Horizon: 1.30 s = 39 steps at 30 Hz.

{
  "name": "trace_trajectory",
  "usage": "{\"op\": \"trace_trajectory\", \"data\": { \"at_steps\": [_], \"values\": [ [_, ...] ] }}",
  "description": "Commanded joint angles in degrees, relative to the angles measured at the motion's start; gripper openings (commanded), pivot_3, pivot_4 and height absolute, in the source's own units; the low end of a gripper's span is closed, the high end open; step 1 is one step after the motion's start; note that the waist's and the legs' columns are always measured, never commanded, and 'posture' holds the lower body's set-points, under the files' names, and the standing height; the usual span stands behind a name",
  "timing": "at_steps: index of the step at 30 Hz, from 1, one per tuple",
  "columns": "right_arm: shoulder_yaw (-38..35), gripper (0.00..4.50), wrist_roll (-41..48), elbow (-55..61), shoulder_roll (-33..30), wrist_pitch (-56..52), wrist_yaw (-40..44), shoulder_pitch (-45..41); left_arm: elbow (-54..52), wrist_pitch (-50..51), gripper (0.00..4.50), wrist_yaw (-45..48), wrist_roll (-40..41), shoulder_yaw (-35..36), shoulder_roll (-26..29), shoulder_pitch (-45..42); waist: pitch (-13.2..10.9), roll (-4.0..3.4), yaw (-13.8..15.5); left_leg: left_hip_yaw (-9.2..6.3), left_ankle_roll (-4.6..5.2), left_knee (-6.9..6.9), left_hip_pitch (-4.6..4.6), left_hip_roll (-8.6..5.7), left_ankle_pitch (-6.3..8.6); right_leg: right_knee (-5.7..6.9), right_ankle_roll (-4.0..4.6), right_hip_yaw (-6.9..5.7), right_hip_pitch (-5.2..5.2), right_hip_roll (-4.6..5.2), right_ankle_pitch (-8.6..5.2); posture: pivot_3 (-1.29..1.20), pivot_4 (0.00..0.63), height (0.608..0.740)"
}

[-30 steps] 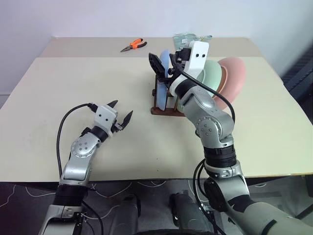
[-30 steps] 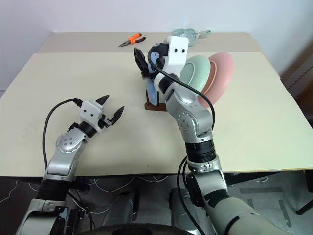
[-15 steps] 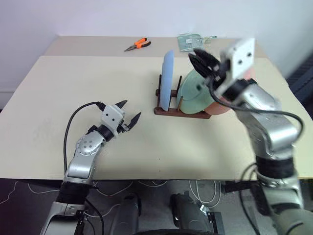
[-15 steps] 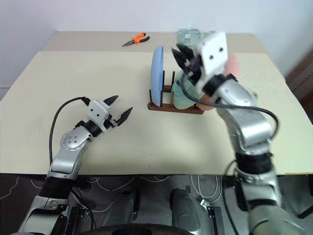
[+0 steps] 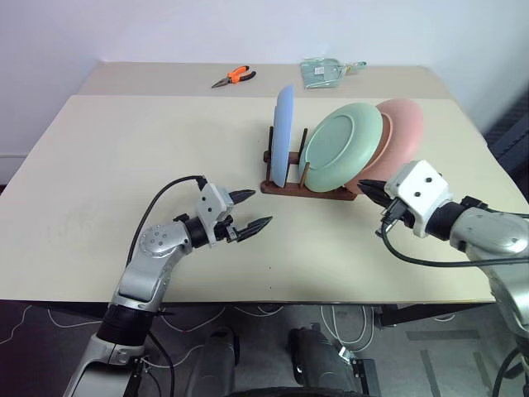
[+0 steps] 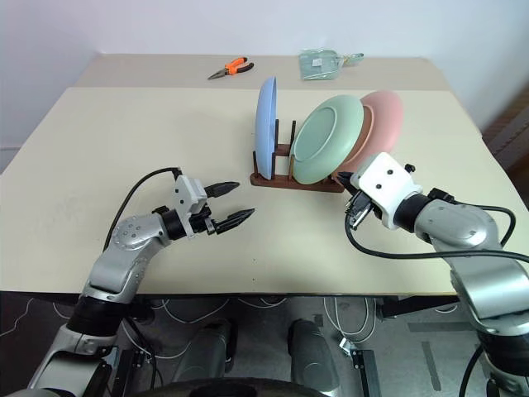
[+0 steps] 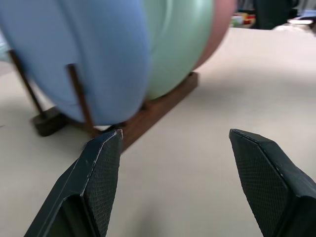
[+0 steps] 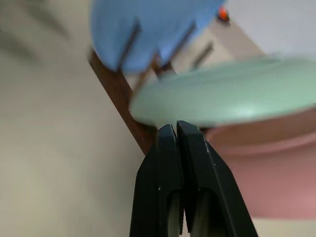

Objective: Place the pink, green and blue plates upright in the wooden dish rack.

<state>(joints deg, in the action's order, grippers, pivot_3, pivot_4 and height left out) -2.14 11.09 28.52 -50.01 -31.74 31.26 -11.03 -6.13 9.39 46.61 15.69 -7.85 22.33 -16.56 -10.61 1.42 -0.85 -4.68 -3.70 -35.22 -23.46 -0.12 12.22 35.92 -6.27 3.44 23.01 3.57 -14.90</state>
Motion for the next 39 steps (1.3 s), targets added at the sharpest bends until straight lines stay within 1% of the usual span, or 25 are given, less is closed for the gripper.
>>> {"op": "trace_trajectory", "data": {
  "at_steps": [1, 5, 8, 11, 15, 19, 22, 24, 26, 28, 30, 32, 35, 39],
  "values": [
    [2.74, 0.05, -4.81, -2.83, 2.26, 3.28, -2.04, -3.83, -1.85, -0.32, 3.55, -0.27, 0.18, 0.16, -0.18, -0.69, -0.01, -0.01, -0.05, 0.0, 0.0, 0.01, 0.0, 0.0, 0.0, 0.0, 0.0, 0.0, 0.01, -0.01, 0.0, 0.0, 0.15, 0.74],
    [5.41, 0.05, -7.36, -4.82, 5.12, 5.97, -1.94, -7.89, -2.04, -1.21, 3.55, -1.27, -0.82, 0.33, -0.02, 0.43, -0.01, -0.02, -0.1, -0.02, 0.0, 0.05, 0.0, 0.0, 0.0, 0.01, -0.03, 0.0, 0.02, -0.02, 0.0, 0.0, 0.15, 0.74],
    [5.42, 0.05, -6.48, -3.81, 7.14, 7.06, -0.79, -11.09, -2.77, -1.13, 3.55, -1.98, -1.11, 0.6, 0.16, 1.5, -0.01, -0.02, -0.04, -0.02, 0.0, 0.05, 0.0, 0.0, 0.0, 0.01, -0.04, 0.0, 0.01, -0.02, 0.0, 0.0, 0.15, 0.74],
    [5.74, 0.05, -7.43, -3.69, 6.84, 8.33, 0.66, -11.61, -3.3, -0.83, 3.55, -2.53, -1.3, 0.69, 0.16, 2.21, -0.01, -0.01, 0.14, -0.03, 0.0, 0.05, 0.0, 0.0, 0.0, 0.01, -0.05, -0.01, 0.0, -0.02, 0.0, 0.0, 0.15, 0.74],
    [5.88, 0.05, -11.04, -5.18, 5.84, 10.1, 0.6, -12.03, -3.47, -0.83, 3.55, -2.87, -1.55, 0.19, -0.02, 2.44, -0.01, -0.02, 0.1, -0.03, 0.0, 0.03, 0.0, -0.02, 0.0, -0.01, -0.05, -0.01, -0.03, 0.01, 0.0, 0.0, 0.15, 0.74],
    [1.36, 0.05, -13.26, -7.78, 3.59, 11.61, -0.2, -13.64, -3.24, -0.59, 3.55, -2.82, -1.48, 0.08, 0.13, 1.92, -0.01, -0.02, 0.08, -0.03, 0.0, 0.02, 0.01, -0.02, 0.0, 0.02, -0.05, -0.01, -0.02, 0.0, 0.0, 0.0, 0.15, 0.74],
    [-2.23, 0.05, -12.47, -8.7, 2.1, 11.89, 0.37, -14.86, -3.11, -0.52, 3.55, -2.62, -1.42, 0.08, 0.28, 1.78, -0.02, -0.03, 0.09, -0.03, 0.0, 0.02, 0.0, -0.02, 0.0, 0.02, -0.05, -0.01, -0.02, 0.0, 0.0, 0.0, 0.15, 0.74],
    [-5.72, 0.05, -13.1, -10.36, -0.16, 12.5, 0.23, -15.24, -2.96, -0.48, 3.55, -2.45, -1.39, 0.02, 0.34, 1.56, -0.02, -0.03, 0.09, -0.03, 0.0, 0.02, 0.0, -0.02, 0.0, 0.03, -0.05, -0.01, -0.02, 0.0, 0.0, 0.0, 0.15, 0.74],
    [-9.81, 0.05, -15.31, -14.14, -2.68, 13.35, -2.34, -15.68, -2.54, -0.49, 3.55, -2.38, -1.42, -0.05, 0.29, 1.09, -0.02, -0.02, 0.15, -0.03, 0.0, 0.02, 0.0, -0.02, 0.0, 0.02, -0.05, -0.01, -0.03, 0.0, 0.0, 0.0, 0.15, 0.74],
    [-12.06, 0.05, -16.91, -17.31, -4.24, 13.64, -4.33, -15.35, -2.24, -0.5, 3.55, -2.34, -1.45, -0.12, 0.21, 0.74, -0.02, -0.02, 0.24, -0.02, 0.0, 0.0, 0.0, -0.04, 0.0, 0.0, -0.04, -0.01, -0.06, 0.03, 0.0, 0.0, 0.15, 0.74],
    [-11.55, 0.05, -18.48, -18.96, -5.7, 14.38, -3.89, -13.08, -2.02, -0.52, 3.55, -2.38, -1.5, -0.2, 0.1, 0.49, -0.01, -0.02, 0.16, -0.02, 0.0, 0.0, 0.0, -0.05, 0.0, -0.01, -0.04, -0.01, -0.07, 0.03, 0.0, 0.0, 0.15, 0.74],
    [-10.03, 0.05, -19.48, -19.77, -5.85, 15.81, -3.3, -10.76, -1.68, -0.63, 3.55, -2.52, -1.7, -0.34, 0.0, 0.19, -0.01, -0.02, 0.0, -0.03, 0.0, 0.03, 0.05, -0.04, 0.0, 0.0, -0.04, -0.01, -0.08, 0.01, 0.0, 0.0, 0.15, 0.74],
    [-7.37, 0.05, -18.45, -20.12, -3.45, 18.79, -2.01, -9.65, -1.15, -0.76, 3.55, -2.75, -2.02, -0.35, -0.03, -0.25, 0.0, -0.09, -0.54, 0.02, 0.0, 0.03, 0.11, -0.03, 0.0, 0.08, -0.05, 0.06, -0.09, 0.0, 0.0, 0.0, 0.15, 0.74],
    [-5.04, 0.05, -17.75, -20.55, -0.92, 21.68, -1.12, -11.47, -1.33, -0.8, 3.55, -3.04, -2.43, -0.2, 0.09, -0.17, -0.04, -0.19, -0.71, 0.05, 0.01, 0.01, 0.14, -0.03, 0.0, 0.14, -0.07, 0.11, -0.09, -0.02, 0.01, 0.0, 0.15, 0.74]
  ]
}}
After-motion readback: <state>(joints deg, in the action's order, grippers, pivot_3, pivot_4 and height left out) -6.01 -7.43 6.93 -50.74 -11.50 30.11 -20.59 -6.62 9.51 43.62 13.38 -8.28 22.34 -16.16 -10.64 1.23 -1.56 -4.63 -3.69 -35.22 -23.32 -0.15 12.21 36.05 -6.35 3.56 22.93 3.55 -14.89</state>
